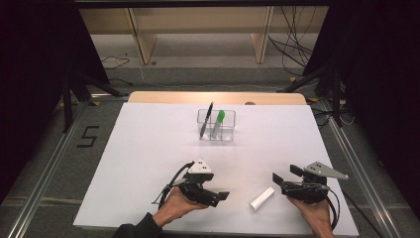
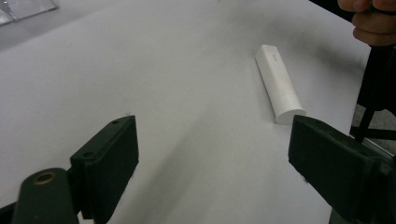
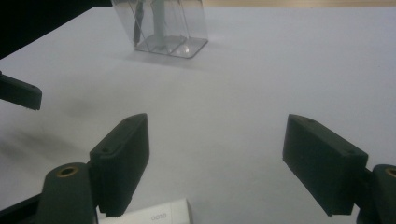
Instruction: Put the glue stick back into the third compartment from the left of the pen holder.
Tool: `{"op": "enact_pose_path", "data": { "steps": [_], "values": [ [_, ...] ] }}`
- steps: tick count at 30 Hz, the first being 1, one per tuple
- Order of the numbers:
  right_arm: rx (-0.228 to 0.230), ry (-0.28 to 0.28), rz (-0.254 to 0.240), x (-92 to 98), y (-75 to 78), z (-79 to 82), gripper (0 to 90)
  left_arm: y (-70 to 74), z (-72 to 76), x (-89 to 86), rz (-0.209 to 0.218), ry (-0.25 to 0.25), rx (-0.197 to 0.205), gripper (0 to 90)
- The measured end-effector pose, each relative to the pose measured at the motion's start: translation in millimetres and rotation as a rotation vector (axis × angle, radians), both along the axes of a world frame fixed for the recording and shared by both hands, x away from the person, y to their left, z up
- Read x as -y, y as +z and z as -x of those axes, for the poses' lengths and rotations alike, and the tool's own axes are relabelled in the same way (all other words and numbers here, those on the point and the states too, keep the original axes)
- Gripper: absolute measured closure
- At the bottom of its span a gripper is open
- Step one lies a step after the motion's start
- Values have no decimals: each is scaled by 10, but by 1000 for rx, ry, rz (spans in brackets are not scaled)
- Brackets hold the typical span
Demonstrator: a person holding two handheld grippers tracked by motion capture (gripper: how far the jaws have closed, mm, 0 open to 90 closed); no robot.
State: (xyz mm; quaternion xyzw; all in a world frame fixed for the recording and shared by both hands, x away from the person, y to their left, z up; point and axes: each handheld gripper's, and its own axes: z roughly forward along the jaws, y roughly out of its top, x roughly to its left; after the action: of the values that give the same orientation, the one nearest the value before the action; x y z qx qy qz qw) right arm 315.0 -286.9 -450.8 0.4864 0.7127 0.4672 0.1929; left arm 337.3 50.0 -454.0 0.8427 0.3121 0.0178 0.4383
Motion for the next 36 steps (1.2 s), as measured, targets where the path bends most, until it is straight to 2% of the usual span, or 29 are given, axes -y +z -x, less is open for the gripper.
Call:
{"op": "enact_pose_path", "data": {
  "steps": [5, 10, 16, 18, 20, 23, 28, 31, 36],
  "values": [
    [-6, 0, -1, -7, -6, -4, 238, 13, 17, 144, -2, -17, 1, 157],
    [7, -2, 8, 4, 16, 18, 239, 9, 64, 274, -13, -38, 11, 157],
    [4, -1, 11, -6, 10, 16, 238, 13, 160, 460, -37, -73, 38, 157],
    [1, -1, 14, -17, 8, 13, 238, -4, 175, 542, -47, -79, 47, 158],
    [-1, 0, 12, -15, 10, 12, 239, -33, 195, 617, -46, -95, 38, 159],
    [5, -3, 12, -6, 14, 15, 239, -87, 226, 688, -72, -111, 39, 164],
    [0, -1, 13, -11, 8, 14, 239, -141, 255, 816, -93, -140, 41, 187],
    [1, -1, 16, -18, 8, 10, 239, -154, 281, 896, -112, -161, 63, 218],
    [2, -2, 15, -13, 1, 8, 240, -199, 272, 982, -121, -170, 52, 278]
  ]
}}
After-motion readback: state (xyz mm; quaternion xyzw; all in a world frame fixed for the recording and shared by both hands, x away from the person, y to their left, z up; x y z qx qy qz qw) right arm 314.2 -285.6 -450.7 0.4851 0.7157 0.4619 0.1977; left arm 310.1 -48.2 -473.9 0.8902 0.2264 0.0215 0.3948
